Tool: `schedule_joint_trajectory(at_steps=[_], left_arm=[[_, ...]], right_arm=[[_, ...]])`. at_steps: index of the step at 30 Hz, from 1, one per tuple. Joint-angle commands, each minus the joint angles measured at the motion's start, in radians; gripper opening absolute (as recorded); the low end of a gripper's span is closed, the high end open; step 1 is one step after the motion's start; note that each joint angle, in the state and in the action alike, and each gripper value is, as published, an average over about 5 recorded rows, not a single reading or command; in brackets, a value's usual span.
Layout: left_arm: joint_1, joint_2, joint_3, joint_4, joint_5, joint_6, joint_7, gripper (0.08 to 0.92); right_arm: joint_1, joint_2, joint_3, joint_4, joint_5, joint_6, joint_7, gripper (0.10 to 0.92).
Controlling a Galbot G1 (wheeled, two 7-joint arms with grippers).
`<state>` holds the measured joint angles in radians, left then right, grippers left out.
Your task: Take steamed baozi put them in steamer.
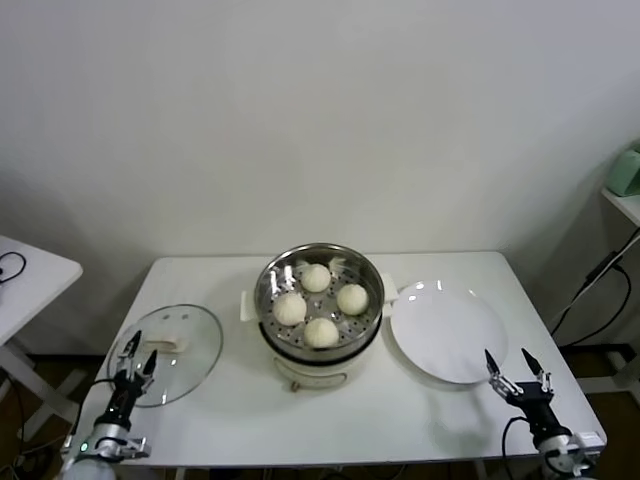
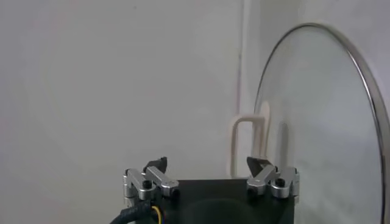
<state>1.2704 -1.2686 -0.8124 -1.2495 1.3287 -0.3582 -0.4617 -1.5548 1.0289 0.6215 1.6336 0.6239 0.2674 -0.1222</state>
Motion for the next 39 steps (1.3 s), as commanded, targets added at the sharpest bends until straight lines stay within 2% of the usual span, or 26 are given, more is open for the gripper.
schedule_joint_trajectory(at_steps=[1, 13, 22, 31, 39], left_arm=[[-0.056, 0.009, 0.003, 0.046, 0.046, 0.002, -0.002, 0.823], [-0.107, 0.004, 0.026, 0.093, 0.053, 0.005, 0.006, 0.823], [-0.09, 0.004, 0.037, 0.076, 0.047, 0.018, 0.0, 0.803], [-0.078, 0.008, 0.035, 0.058, 0.046, 0.013, 0.018, 0.559], [-0.086, 0.009, 0.038, 0.09, 0.047, 0.006, 0.024, 0.325]], right_arm=[[-0.004, 0.004, 0.0, -0.002, 0.004, 0.003, -0.001, 0.823], [-0.007, 0.018, 0.0, 0.003, 0.0, 0.004, -0.002, 0.823], [-0.01, 0.019, 0.0, 0.004, -0.001, 0.004, -0.002, 0.823], [-0.005, 0.019, -0.002, 0.004, -0.002, 0.002, -0.003, 0.823], [-0.003, 0.021, -0.002, 0.003, 0.0, 0.005, -0.004, 0.823]])
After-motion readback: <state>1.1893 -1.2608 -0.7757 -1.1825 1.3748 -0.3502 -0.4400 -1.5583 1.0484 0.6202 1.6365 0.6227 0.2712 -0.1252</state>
